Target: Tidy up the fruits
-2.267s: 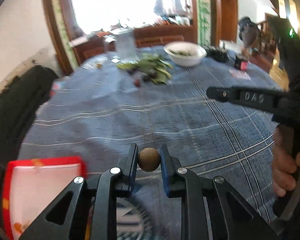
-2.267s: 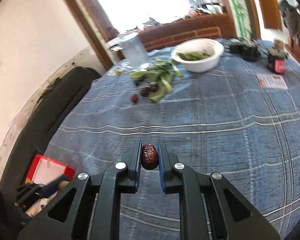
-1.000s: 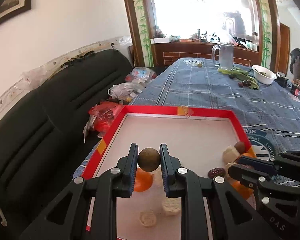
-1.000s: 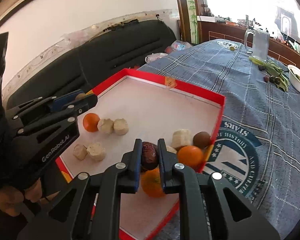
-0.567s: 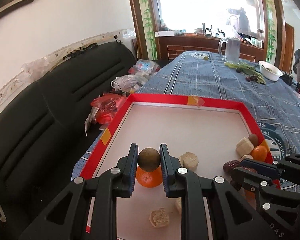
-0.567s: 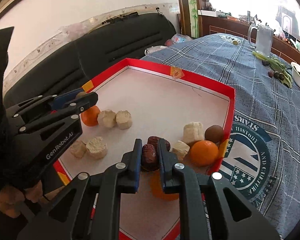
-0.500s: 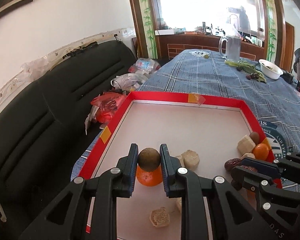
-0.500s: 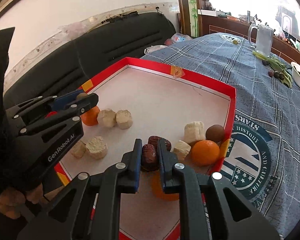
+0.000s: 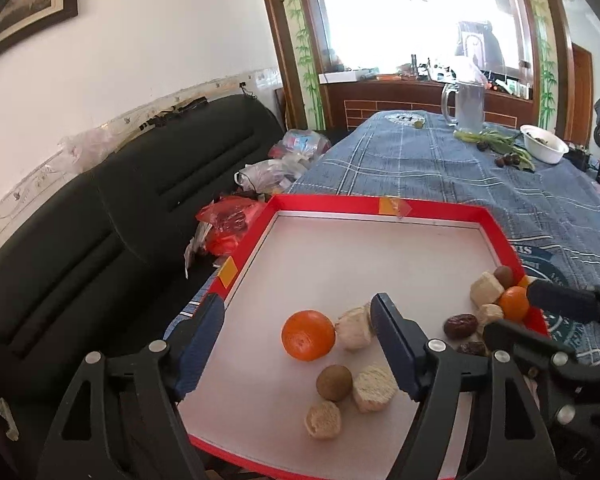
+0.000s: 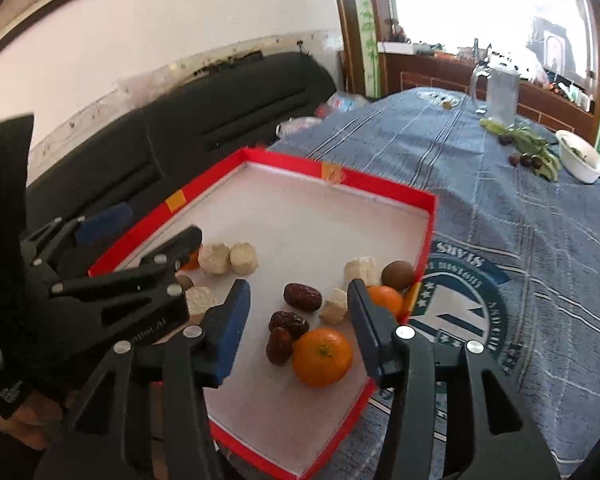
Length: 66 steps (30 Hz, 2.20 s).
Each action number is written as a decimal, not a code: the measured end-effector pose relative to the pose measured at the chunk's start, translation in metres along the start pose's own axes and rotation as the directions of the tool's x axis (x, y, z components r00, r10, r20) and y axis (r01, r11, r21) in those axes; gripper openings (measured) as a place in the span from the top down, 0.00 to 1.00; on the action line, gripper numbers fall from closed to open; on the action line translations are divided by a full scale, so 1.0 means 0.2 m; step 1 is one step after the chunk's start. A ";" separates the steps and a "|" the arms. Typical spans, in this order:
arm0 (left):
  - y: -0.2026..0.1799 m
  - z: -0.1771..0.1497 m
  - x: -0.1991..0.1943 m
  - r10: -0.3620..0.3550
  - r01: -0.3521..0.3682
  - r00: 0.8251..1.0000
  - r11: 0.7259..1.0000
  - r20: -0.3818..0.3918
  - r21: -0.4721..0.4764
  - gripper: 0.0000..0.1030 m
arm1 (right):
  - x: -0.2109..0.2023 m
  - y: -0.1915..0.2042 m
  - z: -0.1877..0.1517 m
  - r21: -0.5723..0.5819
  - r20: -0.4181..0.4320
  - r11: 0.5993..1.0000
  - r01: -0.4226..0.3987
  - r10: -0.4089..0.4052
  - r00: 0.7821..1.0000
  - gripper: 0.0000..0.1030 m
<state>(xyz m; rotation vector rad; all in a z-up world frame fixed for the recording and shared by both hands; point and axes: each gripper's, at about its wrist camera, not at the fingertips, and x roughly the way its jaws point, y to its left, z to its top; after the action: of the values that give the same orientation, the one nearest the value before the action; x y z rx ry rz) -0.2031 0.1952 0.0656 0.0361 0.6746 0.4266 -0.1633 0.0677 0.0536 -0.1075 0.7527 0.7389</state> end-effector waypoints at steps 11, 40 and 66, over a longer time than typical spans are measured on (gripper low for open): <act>0.01 -0.01 -0.22 -0.030 0.030 0.996 1.000 0.078 -0.002 0.22 | -0.24 0.02 -0.02 0.032 0.095 0.999 0.026 -0.029 0.995 0.48; -0.06 -0.08 -0.74 -0.152 0.158 0.962 0.987 0.228 -0.008 0.00 | -1.03 0.09 -0.26 0.107 0.436 0.970 0.220 -0.244 0.866 0.00; 0.04 -0.13 -0.72 -0.099 0.112 0.976 0.992 0.194 -0.059 0.00 | -1.01 0.09 -0.28 0.141 0.415 0.970 0.200 -0.241 0.877 0.00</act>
<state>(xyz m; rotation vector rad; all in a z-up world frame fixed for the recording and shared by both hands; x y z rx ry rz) -0.3218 0.1443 0.1330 -0.0246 0.4704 0.3386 -0.3064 -0.0534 0.1481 0.0556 0.3414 0.4813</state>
